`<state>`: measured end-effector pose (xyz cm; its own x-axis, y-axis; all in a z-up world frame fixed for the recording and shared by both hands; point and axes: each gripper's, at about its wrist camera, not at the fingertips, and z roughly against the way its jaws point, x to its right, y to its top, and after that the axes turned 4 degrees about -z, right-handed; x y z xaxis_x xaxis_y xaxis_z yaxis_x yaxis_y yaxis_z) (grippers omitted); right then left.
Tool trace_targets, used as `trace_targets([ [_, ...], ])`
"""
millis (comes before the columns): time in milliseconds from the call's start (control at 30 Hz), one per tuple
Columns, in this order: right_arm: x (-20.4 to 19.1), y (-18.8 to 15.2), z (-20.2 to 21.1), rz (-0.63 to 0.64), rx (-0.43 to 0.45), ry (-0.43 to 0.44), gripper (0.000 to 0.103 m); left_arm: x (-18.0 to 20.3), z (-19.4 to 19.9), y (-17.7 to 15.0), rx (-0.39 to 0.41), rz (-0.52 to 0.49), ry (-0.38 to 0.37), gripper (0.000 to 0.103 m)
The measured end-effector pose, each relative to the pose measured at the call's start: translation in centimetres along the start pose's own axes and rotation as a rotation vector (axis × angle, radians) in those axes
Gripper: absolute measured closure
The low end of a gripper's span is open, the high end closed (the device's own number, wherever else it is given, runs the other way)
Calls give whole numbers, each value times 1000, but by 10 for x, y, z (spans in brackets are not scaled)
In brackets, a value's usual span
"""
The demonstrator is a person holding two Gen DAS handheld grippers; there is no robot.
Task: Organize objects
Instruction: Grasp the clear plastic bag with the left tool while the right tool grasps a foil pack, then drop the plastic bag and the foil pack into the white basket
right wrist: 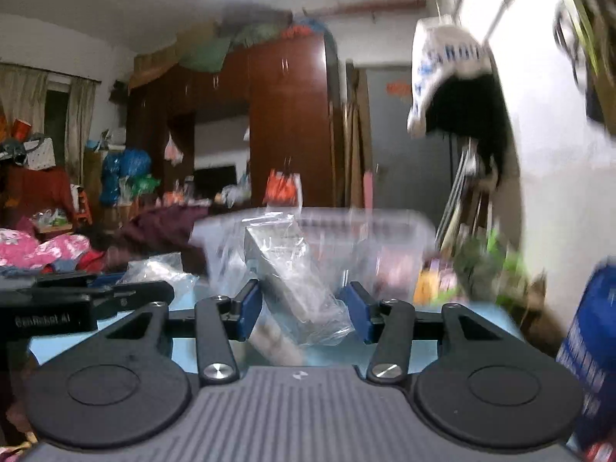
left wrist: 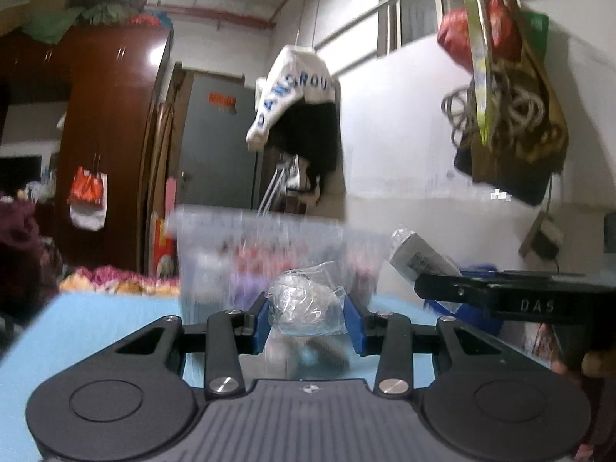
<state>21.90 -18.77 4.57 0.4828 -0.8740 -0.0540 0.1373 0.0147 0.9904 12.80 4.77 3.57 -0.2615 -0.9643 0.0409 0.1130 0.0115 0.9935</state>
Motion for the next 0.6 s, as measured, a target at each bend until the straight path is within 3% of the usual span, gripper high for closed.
trace_targets([
  [100, -3, 33, -33, 44, 18, -27, 51, -11, -25, 43, 23, 32, 8, 59],
  [167, -1, 52, -67, 77, -21, -81, 51, -19, -51, 70, 9, 40, 34, 59],
  [300, 13, 69, -120, 43, -98, -67, 50, -41, -107, 95, -98, 94, 89, 59],
  [367, 10, 70, -132, 87, -90, -69, 40, -50, -127, 94, -145, 119, 90, 54],
  [400, 7, 70, -135, 107, -91, -91, 17, -53, -134, 92, -159, 122, 91, 49],
  [433, 5, 71, -133, 114, -78, -116, 0, -55, -138, 90, -171, 123, 96, 29],
  [467, 5, 70, -122, 111, -46, -118, 0, -57, -137, 89, -166, 127, 115, 17],
  [600, 11, 59, -71, 4, 28, -2, 0, -62, -103, 81, -100, 142, 95, 16],
])
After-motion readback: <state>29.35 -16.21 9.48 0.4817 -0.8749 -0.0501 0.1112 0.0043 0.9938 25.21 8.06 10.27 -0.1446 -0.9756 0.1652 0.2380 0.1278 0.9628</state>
